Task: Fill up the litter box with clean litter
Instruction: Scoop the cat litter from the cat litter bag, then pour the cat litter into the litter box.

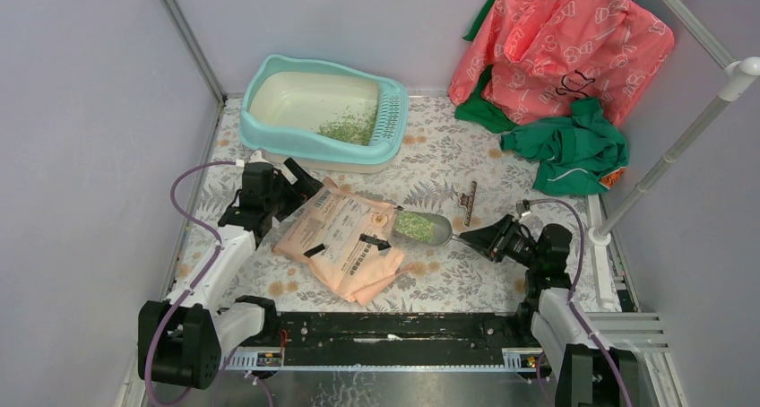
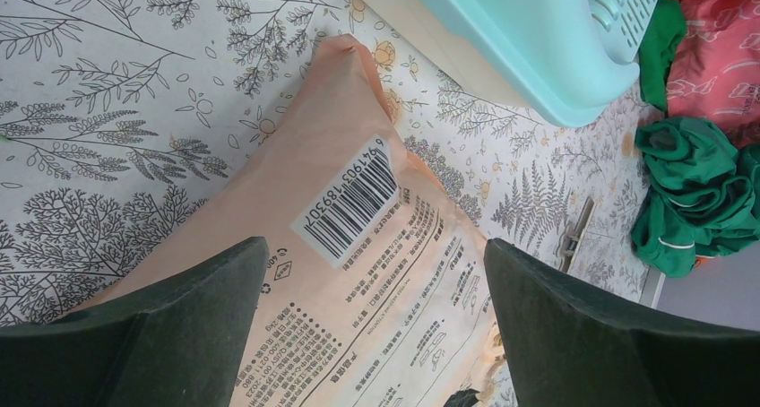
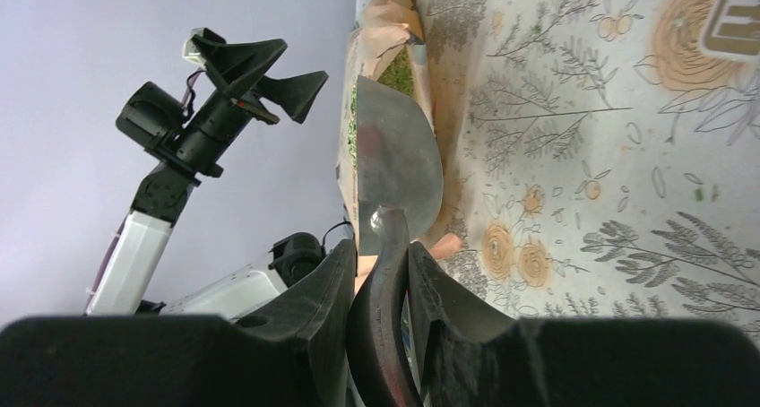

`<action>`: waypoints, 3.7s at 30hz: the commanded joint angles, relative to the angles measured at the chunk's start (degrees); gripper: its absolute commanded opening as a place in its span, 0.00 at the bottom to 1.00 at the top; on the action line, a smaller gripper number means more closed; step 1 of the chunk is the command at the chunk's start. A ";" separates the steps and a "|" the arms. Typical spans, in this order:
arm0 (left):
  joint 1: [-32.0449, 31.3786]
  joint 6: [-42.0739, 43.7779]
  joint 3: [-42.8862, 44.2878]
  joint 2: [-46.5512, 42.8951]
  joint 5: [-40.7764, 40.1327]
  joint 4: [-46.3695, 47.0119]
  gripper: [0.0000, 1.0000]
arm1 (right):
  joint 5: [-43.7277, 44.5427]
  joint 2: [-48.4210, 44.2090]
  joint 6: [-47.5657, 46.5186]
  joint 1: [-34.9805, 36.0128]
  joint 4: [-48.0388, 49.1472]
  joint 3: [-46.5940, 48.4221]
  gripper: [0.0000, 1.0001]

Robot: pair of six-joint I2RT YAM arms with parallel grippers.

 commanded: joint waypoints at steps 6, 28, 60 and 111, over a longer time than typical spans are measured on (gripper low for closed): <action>0.40 1.00 1.00 -0.20 1.15 1.25 0.99 | -4.84 -3.30 8.83 -0.51 4.78 1.49 0.00; 2.63 1.35 -0.68 -0.10 5.04 3.43 0.99 | 3.78 30.09 10.16 1.93 12.56 36.04 0.00; 3.29 1.27 -2.35 -4.34 6.87 0.85 0.99 | 38.73 91.89 -30.71 36.98 -42.89 136.66 0.00; 3.34 1.44 -0.77 -4.52 4.89 -0.44 0.99 | 79.69 46.39 -60.11 49.81 -36.79 88.98 0.00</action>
